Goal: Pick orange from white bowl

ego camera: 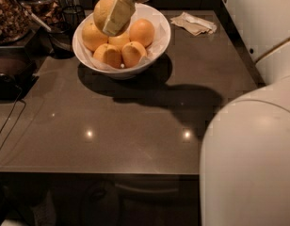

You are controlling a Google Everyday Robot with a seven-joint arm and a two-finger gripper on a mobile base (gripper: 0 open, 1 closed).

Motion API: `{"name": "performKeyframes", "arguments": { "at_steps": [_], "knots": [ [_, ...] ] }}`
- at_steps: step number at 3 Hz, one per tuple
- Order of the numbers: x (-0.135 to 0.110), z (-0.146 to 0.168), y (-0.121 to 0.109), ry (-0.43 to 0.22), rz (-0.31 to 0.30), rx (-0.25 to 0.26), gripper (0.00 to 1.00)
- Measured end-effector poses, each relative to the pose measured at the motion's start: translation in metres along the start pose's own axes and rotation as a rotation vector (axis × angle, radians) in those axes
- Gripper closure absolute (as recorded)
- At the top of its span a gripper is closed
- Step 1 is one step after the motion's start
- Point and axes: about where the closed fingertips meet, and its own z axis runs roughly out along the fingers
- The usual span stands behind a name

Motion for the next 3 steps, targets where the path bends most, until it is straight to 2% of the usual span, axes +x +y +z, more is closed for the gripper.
{"name": "performKeyframes", "arguments": {
  "at_steps": [2,3],
  "knots": [
    [0.017,-0.01,0.064,-0.057,0.114,-0.002,1.0],
    [0.021,-0.017,0.126,-0.082,0.211,0.005,1.0]
  ]
}}
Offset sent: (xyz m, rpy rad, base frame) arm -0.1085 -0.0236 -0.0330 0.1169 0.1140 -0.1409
